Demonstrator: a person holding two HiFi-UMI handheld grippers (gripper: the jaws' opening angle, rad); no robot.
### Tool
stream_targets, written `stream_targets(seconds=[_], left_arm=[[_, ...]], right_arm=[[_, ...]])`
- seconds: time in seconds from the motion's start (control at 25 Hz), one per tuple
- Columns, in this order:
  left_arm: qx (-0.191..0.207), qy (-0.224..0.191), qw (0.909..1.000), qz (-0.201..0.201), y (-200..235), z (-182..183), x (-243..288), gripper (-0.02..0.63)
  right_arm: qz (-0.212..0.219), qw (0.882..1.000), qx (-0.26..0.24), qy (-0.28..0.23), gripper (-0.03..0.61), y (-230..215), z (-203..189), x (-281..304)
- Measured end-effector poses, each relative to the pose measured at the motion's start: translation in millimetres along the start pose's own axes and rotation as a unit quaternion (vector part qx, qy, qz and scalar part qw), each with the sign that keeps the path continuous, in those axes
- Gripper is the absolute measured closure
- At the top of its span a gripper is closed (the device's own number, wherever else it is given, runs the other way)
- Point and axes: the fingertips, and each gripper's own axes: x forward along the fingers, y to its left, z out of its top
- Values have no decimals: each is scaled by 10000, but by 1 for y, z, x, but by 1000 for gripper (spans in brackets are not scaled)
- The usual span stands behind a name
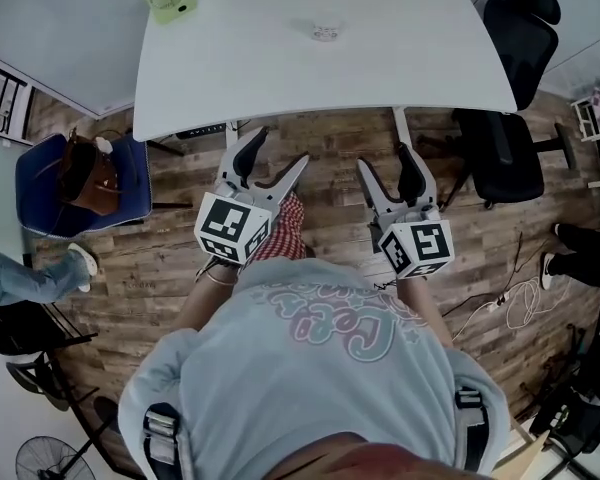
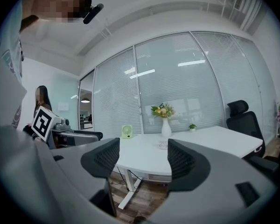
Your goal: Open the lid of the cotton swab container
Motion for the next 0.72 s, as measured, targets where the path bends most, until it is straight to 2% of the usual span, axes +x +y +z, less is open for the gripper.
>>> stream_targets(seconds=[0.28,0.72], left_arm=[[131,-92,9998,-112,37,8,49,328],[212,-94,9994,-273,133,43,166,328]], right_arm=[[-123,9999,-37,-107,272,-28,6,50],[-203,9996,67,-156,272,-92,34,185]])
